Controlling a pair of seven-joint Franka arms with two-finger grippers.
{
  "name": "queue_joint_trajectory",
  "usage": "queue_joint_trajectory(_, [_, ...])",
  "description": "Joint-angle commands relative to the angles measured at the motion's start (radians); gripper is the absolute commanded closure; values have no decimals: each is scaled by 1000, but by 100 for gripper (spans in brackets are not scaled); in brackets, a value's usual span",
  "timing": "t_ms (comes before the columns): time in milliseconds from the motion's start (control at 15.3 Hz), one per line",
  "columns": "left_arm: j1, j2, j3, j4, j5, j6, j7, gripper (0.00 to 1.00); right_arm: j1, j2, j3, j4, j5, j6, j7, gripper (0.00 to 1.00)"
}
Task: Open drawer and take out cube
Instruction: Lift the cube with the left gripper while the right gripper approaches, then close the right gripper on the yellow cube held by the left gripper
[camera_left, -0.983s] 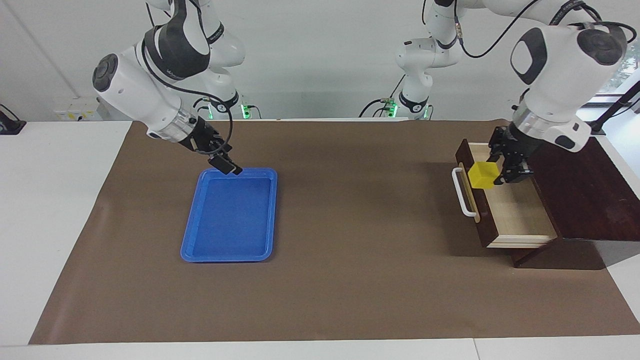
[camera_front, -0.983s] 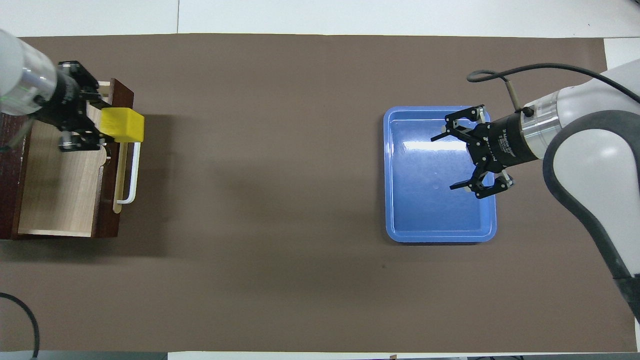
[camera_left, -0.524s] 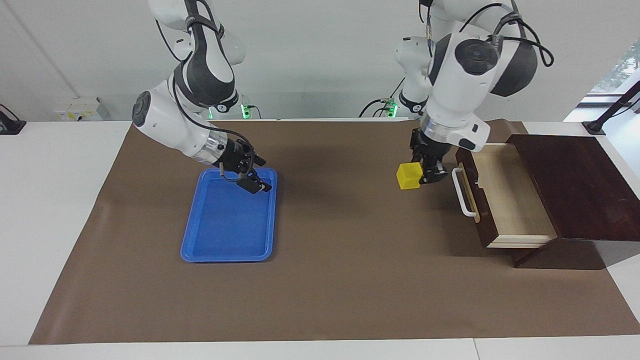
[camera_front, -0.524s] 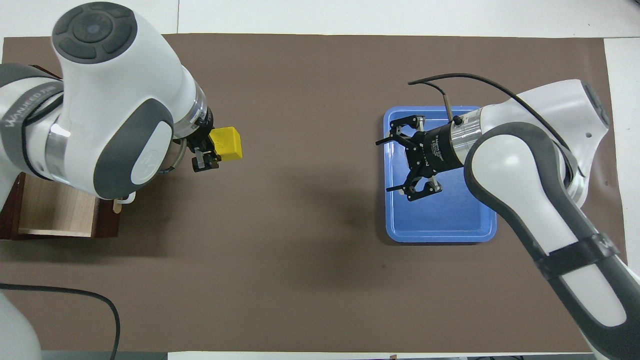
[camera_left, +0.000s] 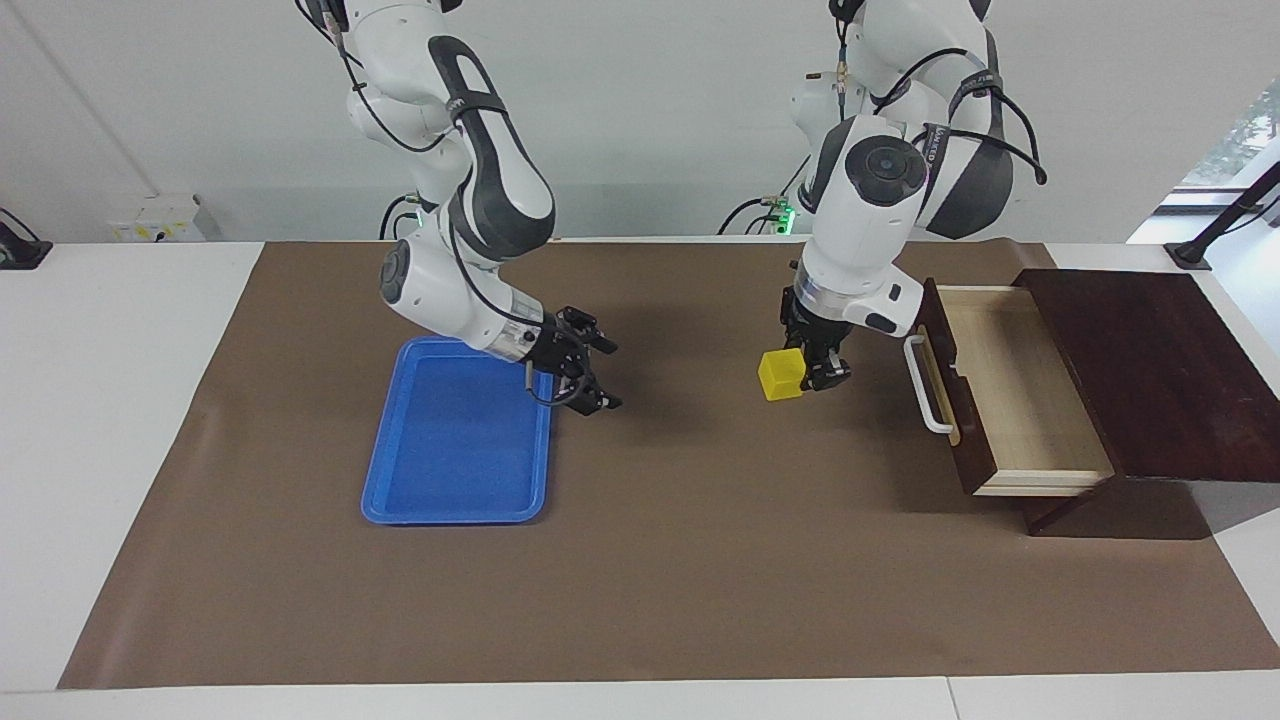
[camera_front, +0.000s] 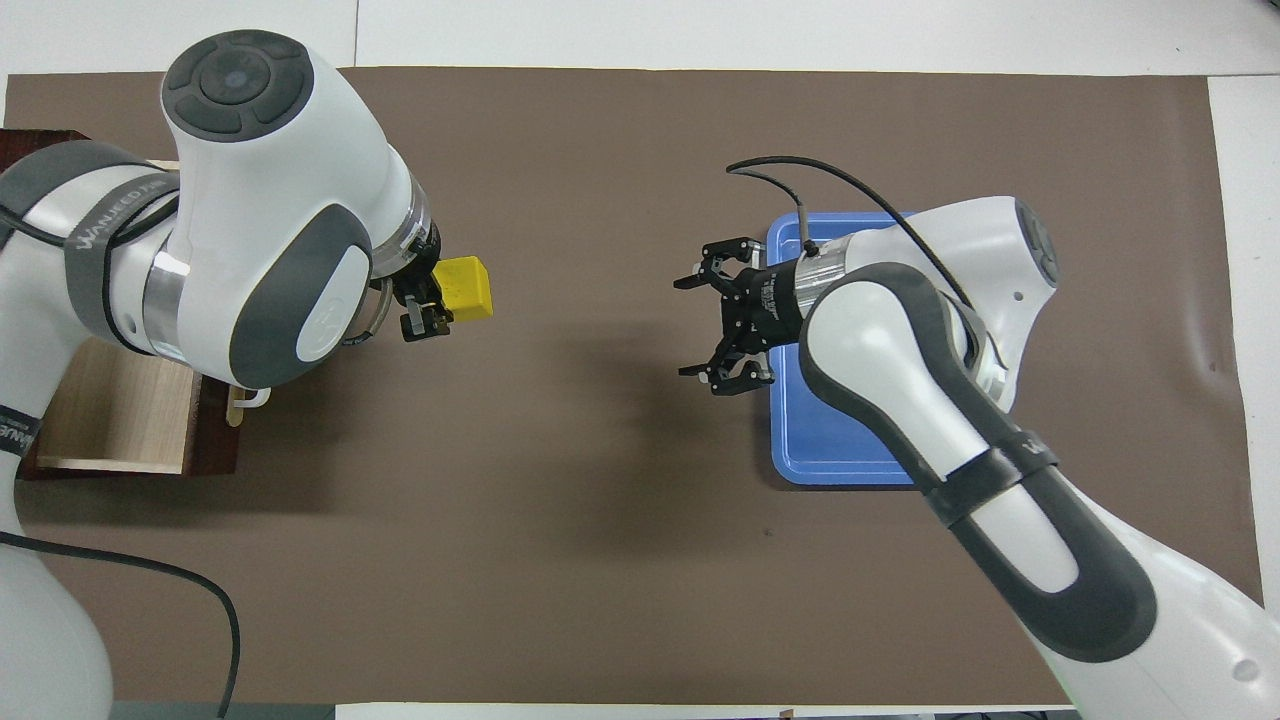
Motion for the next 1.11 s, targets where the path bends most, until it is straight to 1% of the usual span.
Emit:
queue_joint_trajectory(0, [-14,-31,8,-43,6,37,-1,100,59,82,-3,110,18,50,53,0])
queue_joint_trajectory(131, [-14,-31,6,-43,6,38,23,100,85,105,-3,142,19,56,91,0])
queue_joint_trajectory(328, [-16,-29,4,-42,6,49,28,100,159,160,-3,197,24,154,163,0])
queue_joint_trajectory(393, [-16,-31,4,-42,6,51,30,100,174,165,-3,203,24,159,167,0])
queue_joint_trajectory(590, [-22,-31,4,-45,5,51,54,100,208,165,-3,210,10,158,174,0])
queue_joint_trajectory(917, [-23,-35,4,-51,5,55,57,100,204,199,-7,318,-14,107,214,0])
queue_joint_trajectory(1048, [-25,-35,4,-54,5,58,60,100,211,206,-7,343,-40,101,237,0])
